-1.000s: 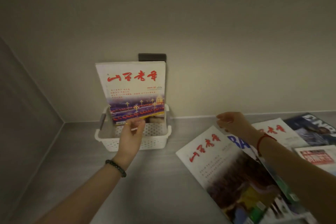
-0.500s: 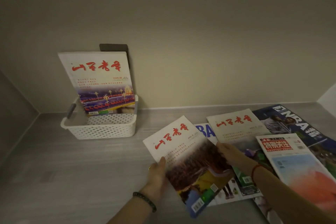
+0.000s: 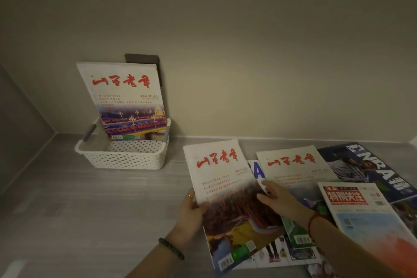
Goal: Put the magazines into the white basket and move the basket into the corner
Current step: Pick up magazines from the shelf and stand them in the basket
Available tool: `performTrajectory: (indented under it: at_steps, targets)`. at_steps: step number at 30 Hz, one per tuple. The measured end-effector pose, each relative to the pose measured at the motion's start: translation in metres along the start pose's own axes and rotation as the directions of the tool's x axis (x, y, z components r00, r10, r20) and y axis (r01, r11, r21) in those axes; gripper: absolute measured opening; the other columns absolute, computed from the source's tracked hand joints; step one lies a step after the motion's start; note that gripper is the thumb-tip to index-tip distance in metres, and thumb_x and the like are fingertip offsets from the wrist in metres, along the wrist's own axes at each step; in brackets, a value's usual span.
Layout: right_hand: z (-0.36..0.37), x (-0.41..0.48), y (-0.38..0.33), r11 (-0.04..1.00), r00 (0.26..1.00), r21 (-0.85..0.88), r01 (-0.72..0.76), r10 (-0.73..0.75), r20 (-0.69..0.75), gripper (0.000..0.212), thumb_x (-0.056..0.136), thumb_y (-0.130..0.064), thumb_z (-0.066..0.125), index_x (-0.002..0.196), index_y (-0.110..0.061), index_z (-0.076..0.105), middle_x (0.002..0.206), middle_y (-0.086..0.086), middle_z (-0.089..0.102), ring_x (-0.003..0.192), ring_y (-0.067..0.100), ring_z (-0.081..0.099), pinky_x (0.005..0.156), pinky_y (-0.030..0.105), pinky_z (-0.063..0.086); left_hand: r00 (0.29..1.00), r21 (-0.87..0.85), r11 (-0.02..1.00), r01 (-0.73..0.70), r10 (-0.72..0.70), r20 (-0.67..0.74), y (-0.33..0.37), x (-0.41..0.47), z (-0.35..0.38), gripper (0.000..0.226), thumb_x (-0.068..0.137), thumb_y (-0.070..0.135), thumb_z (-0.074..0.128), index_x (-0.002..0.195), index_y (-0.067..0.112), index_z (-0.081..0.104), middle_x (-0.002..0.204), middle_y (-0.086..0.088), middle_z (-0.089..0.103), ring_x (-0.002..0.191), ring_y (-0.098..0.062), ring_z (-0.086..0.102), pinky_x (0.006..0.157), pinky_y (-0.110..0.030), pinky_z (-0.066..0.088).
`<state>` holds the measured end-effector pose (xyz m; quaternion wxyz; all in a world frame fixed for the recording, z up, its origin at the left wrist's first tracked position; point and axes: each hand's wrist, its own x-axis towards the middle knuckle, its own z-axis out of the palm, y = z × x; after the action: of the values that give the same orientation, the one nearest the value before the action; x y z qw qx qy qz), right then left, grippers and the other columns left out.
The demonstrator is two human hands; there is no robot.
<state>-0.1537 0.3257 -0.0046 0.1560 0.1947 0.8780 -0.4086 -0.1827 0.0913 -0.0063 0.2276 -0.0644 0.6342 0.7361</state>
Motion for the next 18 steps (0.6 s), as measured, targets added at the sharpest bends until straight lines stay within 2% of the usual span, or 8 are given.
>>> performTrajectory:
  at_steps: [2,5,8,9,11,14,16,18]
  targets:
    - [-0.006,0.002,-0.005,0.997,0.998,0.076,0.032,-0.027,-0.065,0.054,0.086,-0.025,0.058,0.133,-0.015,0.032,0.139,0.010,0.041,0.126,0.027,0.041,0.105,0.039,0.037,0.994,0.040,0.995,-0.091,0.088,0.064,0.010,0.000,-0.005,0.038,0.086,-0.007,0.049,0.099,0.029,0.052,0.110,-0.010,0.063,0.094,-0.020,0.065,0.067,-0.023,0.058]
    - [-0.011,0.006,-0.020,0.960,0.994,0.267,0.087,-0.065,-0.089,0.054,0.084,-0.019,0.060,0.132,-0.017,0.035,0.134,0.010,0.049,0.122,0.027,0.047,0.101,0.042,0.043,0.962,0.053,0.982,-0.183,0.168,0.213,0.036,-0.001,-0.016,0.041,0.086,-0.008,0.046,0.112,0.023,0.050,0.103,0.001,0.068,0.091,-0.010,0.069,0.071,-0.022,0.057]
    - [-0.014,0.005,-0.046,0.865,0.991,0.488,0.113,-0.130,0.001,0.031,0.085,-0.010,0.057,0.112,-0.025,0.053,0.123,0.009,0.059,0.103,0.018,0.060,0.074,0.026,0.056,0.931,0.072,0.966,-0.247,0.216,0.294,0.067,-0.003,-0.033,0.040,0.086,-0.009,0.044,0.113,0.021,0.048,0.110,-0.003,0.064,0.091,-0.008,0.069,0.072,-0.023,0.057]
    - [-0.014,0.004,-0.057,0.852,0.988,0.506,0.133,-0.157,0.005,0.027,0.086,-0.007,0.055,0.104,-0.027,0.056,0.118,0.011,0.062,0.097,0.015,0.062,0.067,0.023,0.057,0.922,0.075,0.959,-0.273,0.239,0.305,0.079,-0.004,-0.040,0.040,0.086,-0.009,0.043,0.115,0.019,0.048,0.114,-0.005,0.061,0.093,-0.007,0.068,0.073,-0.022,0.057]
    - [-0.017,0.007,-0.081,0.850,0.980,0.490,0.190,-0.194,-0.044,0.025,0.087,-0.004,0.052,0.098,-0.026,0.058,0.112,0.013,0.064,0.092,0.015,0.063,0.063,0.024,0.057,0.904,0.081,0.939,-0.334,0.294,0.311,0.105,-0.004,-0.056,0.040,0.086,-0.011,0.041,0.113,0.018,0.047,0.120,-0.006,0.054,0.093,-0.002,0.066,0.073,-0.019,0.057]
    - [-0.022,0.013,-0.127,0.854,0.954,0.425,0.299,-0.257,-0.155,0.021,0.085,-0.002,0.054,0.100,-0.017,0.060,0.106,0.012,0.066,0.090,0.020,0.066,0.073,0.035,0.057,0.884,0.120,0.897,-0.425,0.382,0.268,0.149,-0.001,-0.088,0.036,0.087,-0.010,0.042,0.110,0.018,0.048,0.121,-0.009,0.053,0.082,-0.002,0.069,0.071,-0.018,0.056]
    - [-0.022,0.018,-0.165,0.832,0.917,0.392,0.392,-0.319,-0.240,0.022,0.082,0.001,0.057,0.098,-0.014,0.062,0.097,0.008,0.068,0.078,0.010,0.070,0.064,0.024,0.058,0.870,0.126,0.871,-0.475,0.443,0.215,0.180,0.007,-0.112,0.032,0.088,-0.007,0.042,0.109,0.015,0.050,0.119,-0.013,0.055,0.090,-0.013,0.066,0.077,-0.021,0.056]
    - [-0.016,0.028,-0.207,0.797,0.877,0.383,0.467,-0.362,-0.316,0.026,0.081,0.005,0.058,0.104,-0.008,0.060,0.095,0.007,0.066,0.074,0.010,0.068,0.054,0.017,0.056,0.861,0.110,0.856,-0.504,0.488,0.144,0.211,0.018,-0.136,0.027,0.088,-0.003,0.044,0.101,0.017,0.056,0.113,-0.010,0.060,0.092,-0.016,0.064,0.075,-0.020,0.056]
